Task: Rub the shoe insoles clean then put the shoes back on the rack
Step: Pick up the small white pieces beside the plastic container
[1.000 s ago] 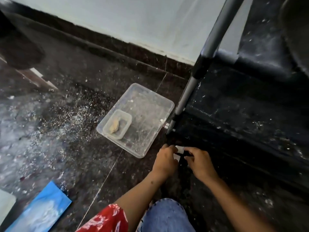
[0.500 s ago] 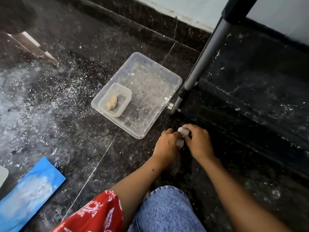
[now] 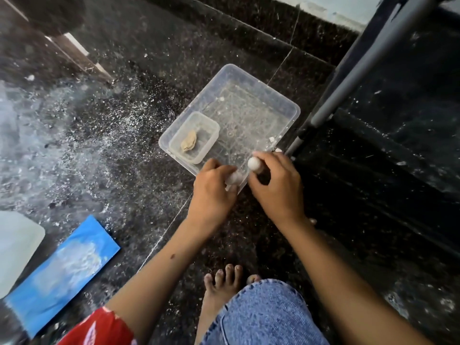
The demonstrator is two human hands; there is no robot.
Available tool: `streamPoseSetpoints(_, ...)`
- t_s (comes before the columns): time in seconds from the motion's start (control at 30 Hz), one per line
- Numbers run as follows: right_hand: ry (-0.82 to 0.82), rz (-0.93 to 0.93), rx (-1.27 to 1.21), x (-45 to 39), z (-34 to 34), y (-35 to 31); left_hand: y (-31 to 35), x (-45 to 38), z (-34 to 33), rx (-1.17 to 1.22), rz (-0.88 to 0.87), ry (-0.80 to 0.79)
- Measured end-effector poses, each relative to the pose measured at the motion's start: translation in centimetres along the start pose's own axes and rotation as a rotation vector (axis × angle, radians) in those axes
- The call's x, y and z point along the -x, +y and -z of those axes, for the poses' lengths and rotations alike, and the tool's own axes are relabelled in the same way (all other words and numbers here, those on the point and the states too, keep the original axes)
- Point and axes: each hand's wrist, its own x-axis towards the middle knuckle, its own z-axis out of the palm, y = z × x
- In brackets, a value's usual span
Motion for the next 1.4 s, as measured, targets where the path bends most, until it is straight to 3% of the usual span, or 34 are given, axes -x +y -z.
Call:
streamPoseSetpoints(0.37,-0.316,0.050,0.262,-4.5,-3.2,-1.6,-2.7,-3.1,-0.6,-0.202,0.073,-0.070)
streamPoseSetpoints(0.77,-0.292,0.055,0.355,-4.5,-5.7,-0.4,-3.1,-3.4,-1.2,-0.224,0.097,-0.150)
streamPoseSetpoints(0.87,-0.219,0.086,0.261,-3.9,-5.5,-0.3,-2.0,-3.1,-0.5,-0.256,0.085,-0.105)
streamPoseSetpoints(0.93,-0.077,0.119,0.165,-2.8,-4.6,-0.2,-0.9,-2.4,0.0,-0.269,0.036,0.000)
streamPoseSetpoints(1.07,0.117,0.042,0.043,0.9,-1.6,1.1,1.8,-0.2,-0.7,-0.049,-0.049,0.106)
streamPoseSetpoints(1.23,0.267,-0.255,0.022,6.0,0.9,5.7,4.1,3.0,-5.3,0.171,-0.052,-0.171)
streamPoseSetpoints(1.4,0.300,-0.536,-0.022,8.6,1.8,7.6,5.1,4.1,-9.2,0.215,0.141,-0.422)
